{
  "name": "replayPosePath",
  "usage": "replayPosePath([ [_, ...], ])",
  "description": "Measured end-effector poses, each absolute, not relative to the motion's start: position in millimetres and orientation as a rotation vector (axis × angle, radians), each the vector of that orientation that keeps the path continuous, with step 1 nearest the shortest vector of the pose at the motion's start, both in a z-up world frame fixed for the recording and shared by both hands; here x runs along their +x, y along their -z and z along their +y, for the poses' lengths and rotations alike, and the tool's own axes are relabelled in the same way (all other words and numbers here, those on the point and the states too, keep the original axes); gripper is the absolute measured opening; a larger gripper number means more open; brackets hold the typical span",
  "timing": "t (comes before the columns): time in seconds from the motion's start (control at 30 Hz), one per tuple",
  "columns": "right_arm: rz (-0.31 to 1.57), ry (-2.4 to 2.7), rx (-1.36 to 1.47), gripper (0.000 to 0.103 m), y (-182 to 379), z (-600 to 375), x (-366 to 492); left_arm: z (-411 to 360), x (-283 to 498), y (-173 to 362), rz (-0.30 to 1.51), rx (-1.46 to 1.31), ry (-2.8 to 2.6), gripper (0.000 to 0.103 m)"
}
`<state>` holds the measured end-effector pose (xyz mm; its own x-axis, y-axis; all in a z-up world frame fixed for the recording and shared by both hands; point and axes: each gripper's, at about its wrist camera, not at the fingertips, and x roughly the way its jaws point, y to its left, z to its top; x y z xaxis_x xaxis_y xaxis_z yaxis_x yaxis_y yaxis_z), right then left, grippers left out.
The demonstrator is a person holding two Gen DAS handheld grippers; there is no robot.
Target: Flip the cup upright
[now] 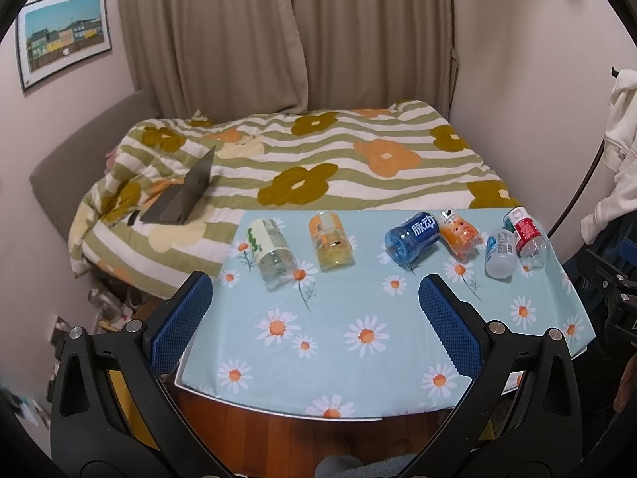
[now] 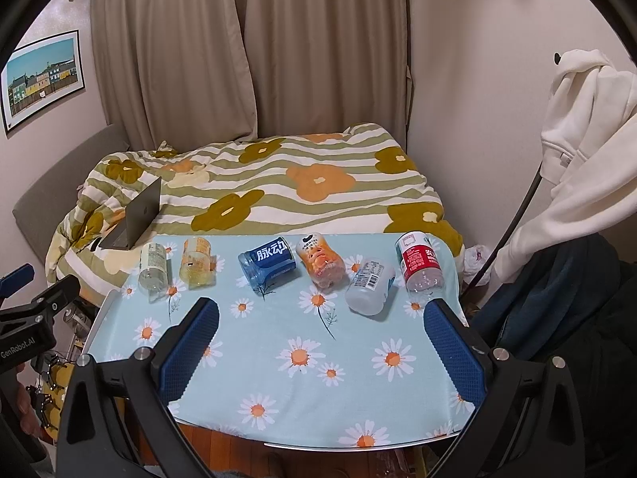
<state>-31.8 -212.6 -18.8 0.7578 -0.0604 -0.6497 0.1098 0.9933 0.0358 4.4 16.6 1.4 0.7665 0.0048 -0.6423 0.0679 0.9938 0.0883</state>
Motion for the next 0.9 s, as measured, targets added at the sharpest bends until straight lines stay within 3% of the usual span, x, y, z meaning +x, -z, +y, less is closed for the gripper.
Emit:
replayPosePath([
  [0.43, 0.760, 0.126, 0.113, 0.103, 15.9, -213.1, -11.3, 32.7, 32.5, -0.5, 0.755, 0.146, 0.045, 0.103],
  [0.9, 1.031, 0.176, 0.256, 0.103, 81.4, -279.9, 67.8, 19.7, 94.7, 58.0, 0.915, 0.153, 0.064, 0.103],
])
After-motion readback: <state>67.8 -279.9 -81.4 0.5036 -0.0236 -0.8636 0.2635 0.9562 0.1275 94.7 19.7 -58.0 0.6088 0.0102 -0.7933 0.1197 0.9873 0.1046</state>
